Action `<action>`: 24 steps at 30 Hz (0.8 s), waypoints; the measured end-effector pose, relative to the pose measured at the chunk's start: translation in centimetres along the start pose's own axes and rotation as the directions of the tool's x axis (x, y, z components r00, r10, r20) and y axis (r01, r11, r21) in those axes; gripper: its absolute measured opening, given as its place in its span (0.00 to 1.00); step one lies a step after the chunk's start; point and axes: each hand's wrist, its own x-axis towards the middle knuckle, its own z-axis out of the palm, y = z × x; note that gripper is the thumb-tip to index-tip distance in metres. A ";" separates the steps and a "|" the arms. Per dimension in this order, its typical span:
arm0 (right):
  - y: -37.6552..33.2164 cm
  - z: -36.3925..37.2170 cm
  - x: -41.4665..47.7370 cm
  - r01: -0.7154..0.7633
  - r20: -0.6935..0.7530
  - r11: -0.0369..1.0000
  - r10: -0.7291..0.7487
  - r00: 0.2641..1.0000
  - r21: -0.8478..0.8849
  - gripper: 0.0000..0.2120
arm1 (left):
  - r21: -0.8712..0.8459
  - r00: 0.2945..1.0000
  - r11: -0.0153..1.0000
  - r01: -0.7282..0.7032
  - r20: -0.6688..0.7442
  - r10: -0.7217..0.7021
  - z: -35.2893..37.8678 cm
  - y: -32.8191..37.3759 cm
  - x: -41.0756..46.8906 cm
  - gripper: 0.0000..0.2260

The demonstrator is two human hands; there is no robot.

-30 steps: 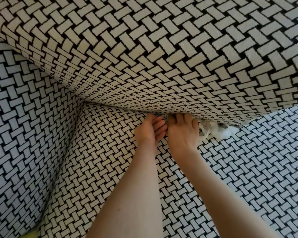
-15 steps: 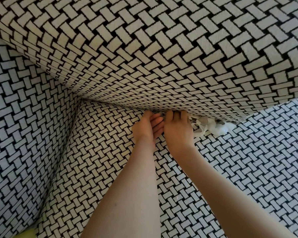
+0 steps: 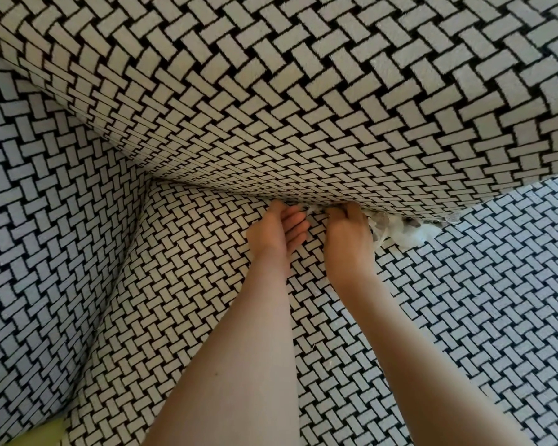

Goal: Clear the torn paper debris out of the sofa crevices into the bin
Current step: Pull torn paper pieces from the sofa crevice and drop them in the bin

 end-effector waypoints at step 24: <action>-2.2 -4.4 -3.9 -0.259 0.257 0.745 0.121 0.959 0.615 0.08 | -0.282 0.916 0.931 0.231 0.385 -0.111 -1.0 -2.7 -1.7 0.24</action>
